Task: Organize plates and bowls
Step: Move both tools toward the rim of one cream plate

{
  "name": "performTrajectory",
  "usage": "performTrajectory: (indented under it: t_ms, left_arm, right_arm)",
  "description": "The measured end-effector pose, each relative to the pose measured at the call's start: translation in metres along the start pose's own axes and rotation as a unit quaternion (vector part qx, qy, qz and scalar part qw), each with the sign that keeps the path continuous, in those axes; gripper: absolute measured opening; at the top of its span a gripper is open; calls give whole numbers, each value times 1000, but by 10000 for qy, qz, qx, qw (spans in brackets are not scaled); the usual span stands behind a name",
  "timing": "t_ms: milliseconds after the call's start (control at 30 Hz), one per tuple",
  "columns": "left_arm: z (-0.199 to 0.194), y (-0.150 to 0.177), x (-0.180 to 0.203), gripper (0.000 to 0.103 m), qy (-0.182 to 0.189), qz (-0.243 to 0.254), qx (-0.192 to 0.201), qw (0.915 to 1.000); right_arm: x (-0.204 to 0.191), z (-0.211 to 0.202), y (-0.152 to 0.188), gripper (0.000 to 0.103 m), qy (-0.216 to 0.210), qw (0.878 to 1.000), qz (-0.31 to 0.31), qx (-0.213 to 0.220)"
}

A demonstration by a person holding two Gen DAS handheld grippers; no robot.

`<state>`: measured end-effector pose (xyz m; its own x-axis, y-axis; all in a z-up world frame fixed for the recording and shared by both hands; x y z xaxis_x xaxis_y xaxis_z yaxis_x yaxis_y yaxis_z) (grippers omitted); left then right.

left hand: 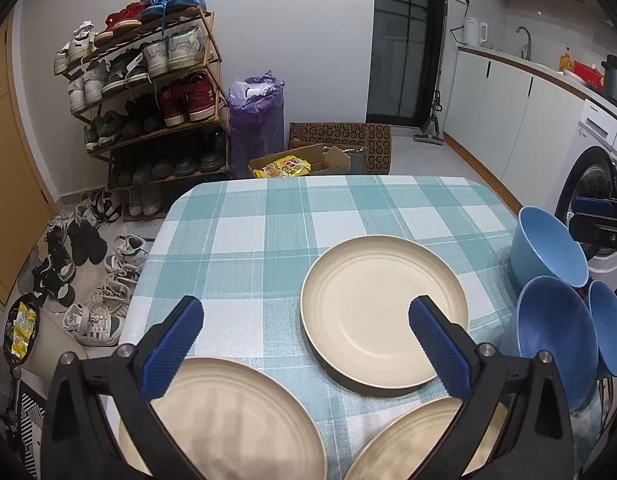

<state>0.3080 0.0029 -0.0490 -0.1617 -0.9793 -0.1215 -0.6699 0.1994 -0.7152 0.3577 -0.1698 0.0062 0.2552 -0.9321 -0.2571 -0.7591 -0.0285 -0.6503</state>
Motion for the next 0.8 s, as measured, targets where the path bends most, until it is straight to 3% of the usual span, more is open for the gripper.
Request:
performTrajectory:
  t_ms: [800]
  left_arm:
    - [50, 17, 6, 101, 235, 24, -468, 9986]
  right_arm:
    - [4, 78, 15, 103, 290, 9958, -218, -836]
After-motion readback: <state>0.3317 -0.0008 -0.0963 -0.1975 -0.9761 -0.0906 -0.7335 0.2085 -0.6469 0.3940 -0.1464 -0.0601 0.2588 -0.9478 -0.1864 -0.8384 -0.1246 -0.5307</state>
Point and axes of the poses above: each gripper's, at about its wrist camera, not at the fingertips, and z roughly the way its jaws point, x to its right, y to its underside, the point moved 10 cm from there along z, roughly the way its jaws point, and after that the axes turned 12 degrees about z, right-handed, at the moved point
